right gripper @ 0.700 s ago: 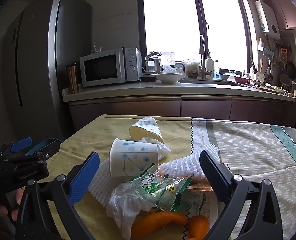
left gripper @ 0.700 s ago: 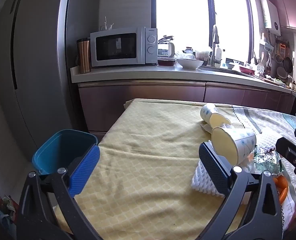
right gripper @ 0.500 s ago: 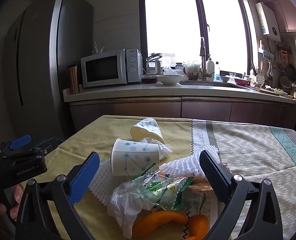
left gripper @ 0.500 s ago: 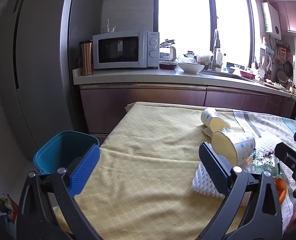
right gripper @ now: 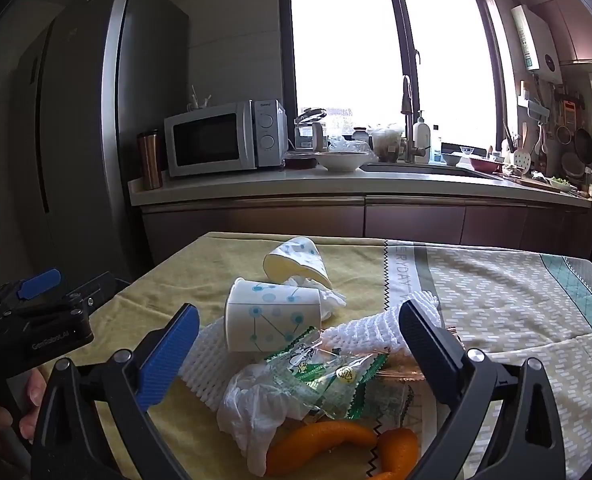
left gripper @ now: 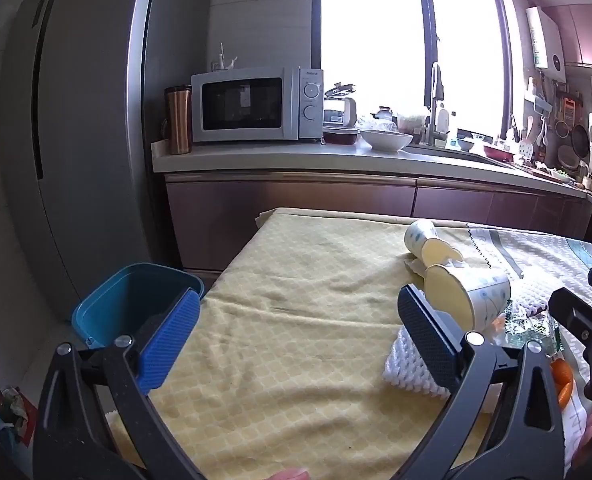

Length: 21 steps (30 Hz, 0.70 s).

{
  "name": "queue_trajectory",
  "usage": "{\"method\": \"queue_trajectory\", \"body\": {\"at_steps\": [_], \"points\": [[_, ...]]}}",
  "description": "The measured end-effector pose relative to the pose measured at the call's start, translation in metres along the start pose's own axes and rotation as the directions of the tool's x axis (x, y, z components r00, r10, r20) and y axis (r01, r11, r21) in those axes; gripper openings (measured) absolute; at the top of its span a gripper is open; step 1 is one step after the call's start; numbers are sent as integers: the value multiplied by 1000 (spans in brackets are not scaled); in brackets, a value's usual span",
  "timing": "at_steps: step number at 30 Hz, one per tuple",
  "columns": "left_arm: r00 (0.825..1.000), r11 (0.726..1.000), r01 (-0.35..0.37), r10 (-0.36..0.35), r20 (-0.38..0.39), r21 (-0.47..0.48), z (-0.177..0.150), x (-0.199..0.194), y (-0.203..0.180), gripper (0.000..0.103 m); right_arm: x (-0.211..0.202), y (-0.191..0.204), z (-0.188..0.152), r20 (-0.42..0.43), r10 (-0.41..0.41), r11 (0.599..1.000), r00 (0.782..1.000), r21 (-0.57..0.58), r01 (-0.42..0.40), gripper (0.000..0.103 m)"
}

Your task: Collect trash

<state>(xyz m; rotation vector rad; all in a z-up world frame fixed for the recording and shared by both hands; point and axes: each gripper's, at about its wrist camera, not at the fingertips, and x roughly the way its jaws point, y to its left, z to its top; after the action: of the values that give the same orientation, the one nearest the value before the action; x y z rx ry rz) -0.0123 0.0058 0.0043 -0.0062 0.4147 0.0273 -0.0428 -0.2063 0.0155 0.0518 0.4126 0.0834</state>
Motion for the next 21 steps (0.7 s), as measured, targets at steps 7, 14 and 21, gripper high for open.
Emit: {"method": "queue_trajectory", "body": {"at_steps": [7, 14, 21], "points": [[1000, 1000, -10, 10, 2, 1, -1, -1, -1, 98, 0, 1, 0, -2, 3, 1000, 1000, -5, -3, 97], [1000, 1000, -17, 17, 9, -1, -1, -4, 1, 98, 1, 0, 0, -2, 5, 1000, 1000, -8, -5, 97], [1000, 1000, -16, 16, 8, -1, 0, -4, 1, 98, 1, 1, -1, 0, 9, 1000, 1000, -11, -9, 97]]}}
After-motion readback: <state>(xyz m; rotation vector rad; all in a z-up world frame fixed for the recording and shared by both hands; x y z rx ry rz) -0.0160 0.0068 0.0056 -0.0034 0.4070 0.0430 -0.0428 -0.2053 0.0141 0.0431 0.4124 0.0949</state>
